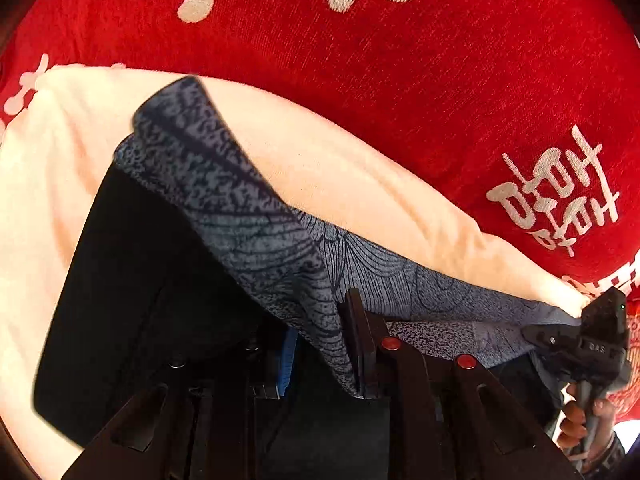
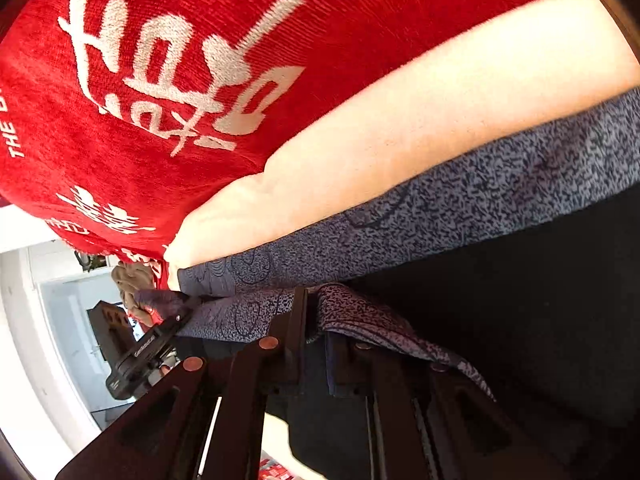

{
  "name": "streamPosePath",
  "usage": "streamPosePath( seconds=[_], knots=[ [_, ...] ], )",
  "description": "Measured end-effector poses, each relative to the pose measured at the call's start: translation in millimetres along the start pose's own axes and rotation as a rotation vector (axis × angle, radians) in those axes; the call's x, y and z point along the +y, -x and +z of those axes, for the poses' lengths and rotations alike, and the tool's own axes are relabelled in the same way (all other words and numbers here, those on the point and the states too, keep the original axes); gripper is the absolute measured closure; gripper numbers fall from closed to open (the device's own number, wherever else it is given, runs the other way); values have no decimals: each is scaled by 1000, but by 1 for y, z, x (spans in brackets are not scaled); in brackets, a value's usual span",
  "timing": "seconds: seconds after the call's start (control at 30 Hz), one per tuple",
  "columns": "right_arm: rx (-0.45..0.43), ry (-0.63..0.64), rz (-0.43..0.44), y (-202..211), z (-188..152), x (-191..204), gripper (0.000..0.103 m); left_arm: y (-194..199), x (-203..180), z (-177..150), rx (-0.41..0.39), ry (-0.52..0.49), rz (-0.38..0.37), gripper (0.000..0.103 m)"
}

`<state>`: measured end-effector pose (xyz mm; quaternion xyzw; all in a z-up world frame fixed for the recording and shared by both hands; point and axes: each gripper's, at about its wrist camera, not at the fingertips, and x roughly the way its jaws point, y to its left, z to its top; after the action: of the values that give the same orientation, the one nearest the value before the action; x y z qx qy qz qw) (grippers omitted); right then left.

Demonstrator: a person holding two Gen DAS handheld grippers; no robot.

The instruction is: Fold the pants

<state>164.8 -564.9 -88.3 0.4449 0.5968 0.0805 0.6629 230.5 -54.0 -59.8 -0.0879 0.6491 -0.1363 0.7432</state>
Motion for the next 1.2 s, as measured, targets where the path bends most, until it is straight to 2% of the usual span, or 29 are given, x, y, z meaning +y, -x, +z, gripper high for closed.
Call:
streamPosePath(
  seconds=[0.03,0.07,0.1,0.13,0.2,0.23,0.27,0.33,0.37,0.43,0.5,0.57,0.63,0.7,0.73,0.77,0.83,0.9,1.03,1.2],
  knots=[
    [4,14,14,4,-3,4,69,8,-1,-1,2,3,-2,78],
    [-2,43,22,10,-8,12,37,20,-2,-4,-3,0,-4,78],
    [-6,73,26,16,-13,20,23,32,-4,-8,-17,-13,11,78],
    [-18,120,8,25,-23,35,16,46,-6,-12,-41,-36,41,78],
    [-32,185,-21,32,-37,53,17,64,-10,-19,-71,-68,88,78],
    [-38,216,-25,34,-45,61,23,69,-11,-21,-80,-76,103,78],
    [-37,252,-25,32,-53,71,42,72,-14,-22,-87,-88,121,78],
    [-4,316,-75,19,-59,81,66,59,-18,-21,-73,-121,166,78],
    [22,358,-120,3,-59,87,67,50,-15,-20,-61,-125,179,78],
    [42,417,-178,-21,-54,92,67,26,-17,-18,-48,-129,222,78],
    [21,487,-249,-42,-44,99,67,3,-10,-15,-45,-118,285,78],
    [-5,474,-282,-56,-25,93,67,-2,-3,-14,-111,-111,282,78],
    [-31,403,-249,-54,-11,88,67,-2,0,-13,-116,-108,286,78],
    [-111,330,-223,-33,-5,83,67,0,-4,-13,-92,-121,303,78],
    [-152,316,-211,-19,-6,83,61,4,-5,-16,-70,-129,314,78],
    [-181,306,-198,-3,-10,82,50,6,-9,-19,-60,-132,321,78],
    [-193,292,-160,23,-20,74,40,22,-12,-27,-52,-121,326,78],
    [-185,282,-165,45,-41,63,40,31,-19,-42,-35,-118,327,78],
    [-162,243,-210,83,-93,29,40,37,-48,-83,16,-187,308,78],
    [-226,156,-257,138,-160,-18,39,24,-93,-133,103,-277,224,78]
  ],
)
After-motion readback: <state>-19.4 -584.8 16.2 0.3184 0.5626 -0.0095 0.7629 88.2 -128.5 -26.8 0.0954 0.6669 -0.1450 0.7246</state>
